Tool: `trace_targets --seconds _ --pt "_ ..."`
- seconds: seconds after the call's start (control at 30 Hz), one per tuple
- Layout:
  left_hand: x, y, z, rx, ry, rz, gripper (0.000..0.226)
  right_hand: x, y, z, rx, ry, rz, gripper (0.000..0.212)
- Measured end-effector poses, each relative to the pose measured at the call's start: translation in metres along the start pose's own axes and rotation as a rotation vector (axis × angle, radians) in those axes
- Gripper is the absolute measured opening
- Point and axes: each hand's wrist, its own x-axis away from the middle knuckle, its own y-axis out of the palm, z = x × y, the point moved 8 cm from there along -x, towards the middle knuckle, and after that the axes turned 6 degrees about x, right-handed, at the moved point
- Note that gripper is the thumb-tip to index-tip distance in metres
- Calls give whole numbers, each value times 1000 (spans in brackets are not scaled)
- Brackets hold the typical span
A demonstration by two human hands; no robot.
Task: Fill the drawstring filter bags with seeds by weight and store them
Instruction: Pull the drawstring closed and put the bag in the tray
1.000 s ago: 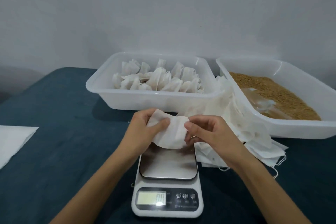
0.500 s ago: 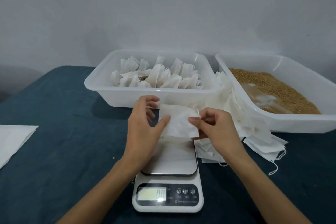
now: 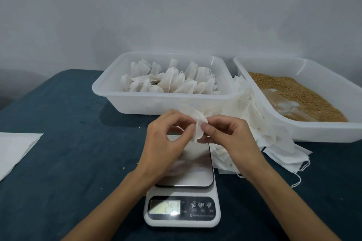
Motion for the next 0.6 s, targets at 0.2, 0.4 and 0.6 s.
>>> trace_targets --seconds 0.2,0.4,0.6 --pt "3 7 -8 28 -81 -41 3 4 -2 -13 121 -147 54 12" --pt "0 -3 -17 218 -204 68 14 10 -4 -18 462 -279 164 26" --pt "5 11 -4 111 -49 -80 9 5 5 -9 332 -107 56 24"
